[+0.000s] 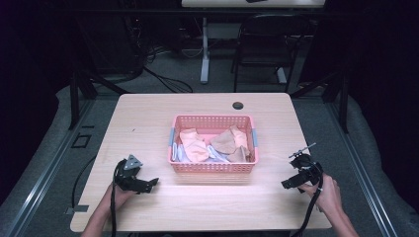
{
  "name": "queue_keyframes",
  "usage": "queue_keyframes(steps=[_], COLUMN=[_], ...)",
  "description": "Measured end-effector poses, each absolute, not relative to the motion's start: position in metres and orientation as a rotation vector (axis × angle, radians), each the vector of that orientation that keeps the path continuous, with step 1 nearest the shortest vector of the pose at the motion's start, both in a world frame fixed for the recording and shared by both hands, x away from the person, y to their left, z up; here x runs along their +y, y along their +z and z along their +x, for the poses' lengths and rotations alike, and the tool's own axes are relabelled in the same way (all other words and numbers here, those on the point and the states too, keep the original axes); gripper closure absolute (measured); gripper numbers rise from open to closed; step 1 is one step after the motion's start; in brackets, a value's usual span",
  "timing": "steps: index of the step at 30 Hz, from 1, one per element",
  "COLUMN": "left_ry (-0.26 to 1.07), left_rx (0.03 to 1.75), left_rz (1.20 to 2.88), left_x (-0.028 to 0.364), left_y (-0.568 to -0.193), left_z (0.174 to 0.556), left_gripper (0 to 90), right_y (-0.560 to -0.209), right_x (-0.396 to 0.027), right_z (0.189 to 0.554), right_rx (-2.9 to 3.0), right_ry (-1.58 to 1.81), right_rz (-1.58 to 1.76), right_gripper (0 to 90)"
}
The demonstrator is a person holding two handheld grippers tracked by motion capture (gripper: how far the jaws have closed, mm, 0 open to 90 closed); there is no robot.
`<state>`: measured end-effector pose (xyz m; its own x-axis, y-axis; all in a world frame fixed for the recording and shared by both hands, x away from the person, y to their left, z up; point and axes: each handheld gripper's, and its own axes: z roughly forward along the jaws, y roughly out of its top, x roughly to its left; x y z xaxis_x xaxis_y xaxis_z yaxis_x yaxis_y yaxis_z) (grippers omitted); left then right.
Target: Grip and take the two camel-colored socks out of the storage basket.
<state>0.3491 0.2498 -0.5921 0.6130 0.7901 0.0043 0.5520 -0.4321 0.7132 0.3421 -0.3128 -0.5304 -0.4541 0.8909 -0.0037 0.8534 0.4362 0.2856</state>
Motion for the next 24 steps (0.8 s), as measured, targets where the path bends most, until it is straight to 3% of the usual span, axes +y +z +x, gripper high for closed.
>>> queue_keyframes(steps=[14,24], left_ry=[0.454,0.453], left_rx=[1.066,1.074], left_rz=[2.144,2.14], left_x=[0.25,0.25], left_y=[-0.592,-0.592], left_z=[0.345,0.344], left_gripper=[0.4,0.4], right_y=[-0.518,-0.482], right_x=[-0.304,-0.292], right_z=[0.343,0.344], right_rx=[2.541,2.52], right_ry=[0.395,0.48], right_rz=[1.522,1.491], right_gripper=[5.0,2.1])
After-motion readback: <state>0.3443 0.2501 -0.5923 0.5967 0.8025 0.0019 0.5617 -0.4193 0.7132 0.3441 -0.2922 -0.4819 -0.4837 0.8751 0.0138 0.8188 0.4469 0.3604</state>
